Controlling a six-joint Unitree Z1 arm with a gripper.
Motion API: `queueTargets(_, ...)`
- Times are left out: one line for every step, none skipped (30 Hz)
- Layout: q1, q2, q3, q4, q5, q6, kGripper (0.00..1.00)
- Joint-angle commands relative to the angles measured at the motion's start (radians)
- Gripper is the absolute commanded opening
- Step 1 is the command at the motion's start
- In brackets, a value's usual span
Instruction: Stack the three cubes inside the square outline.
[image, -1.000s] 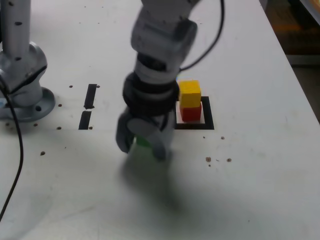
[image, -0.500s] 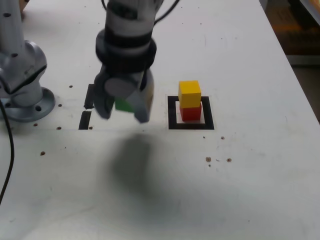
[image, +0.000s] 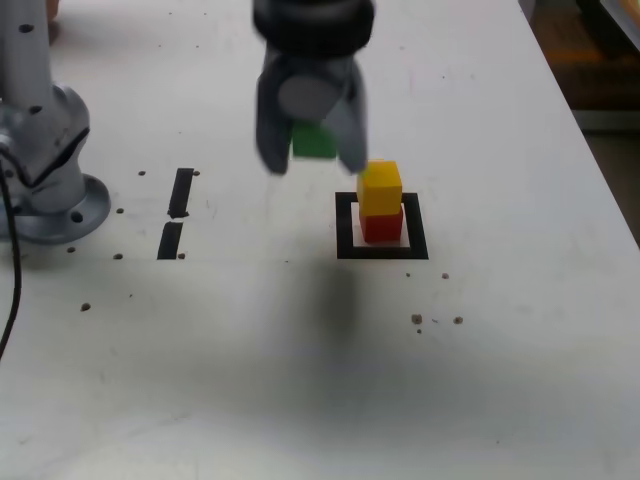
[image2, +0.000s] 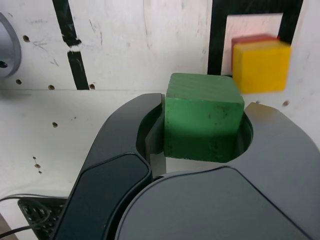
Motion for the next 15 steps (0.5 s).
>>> queueTargets(0.018, 0.014, -0.026, 0.003, -0.005, 0.019, 0.17)
queueTargets(0.027, 0.020, -0.039, 0.004, -0.006, 0.027, 0.17)
queueTargets(0.035, 0.027, -0.051, 0.005, -0.008, 0.034, 0.17)
queueTargets(0.042, 0.034, -0.064, 0.004, -0.009, 0.041, 0.17)
queueTargets(0.047, 0.041, -0.076, 0.004, -0.011, 0.047, 0.17)
queueTargets(0.052, 0.049, -0.088, 0.002, -0.013, 0.052, 0.17)
queueTargets(0.055, 0.057, -0.099, 0.001, -0.015, 0.055, 0.17)
queueTargets(0.057, 0.065, -0.110, -0.001, -0.018, 0.059, 0.17)
queueTargets(0.058, 0.073, -0.120, -0.004, -0.020, 0.061, 0.17)
queueTargets(0.059, 0.080, -0.128, -0.006, -0.022, 0.062, 0.17)
queueTargets(0.059, 0.087, -0.136, -0.009, -0.025, 0.063, 0.17)
queueTargets(0.060, 0.094, -0.143, -0.013, -0.027, 0.064, 0.17)
queueTargets(0.060, 0.100, -0.149, -0.017, -0.030, 0.065, 0.17)
queueTargets(0.060, 0.106, -0.152, -0.021, -0.033, 0.065, 0.17)
queueTargets(0.060, 0.111, -0.154, -0.027, -0.036, 0.066, 0.17)
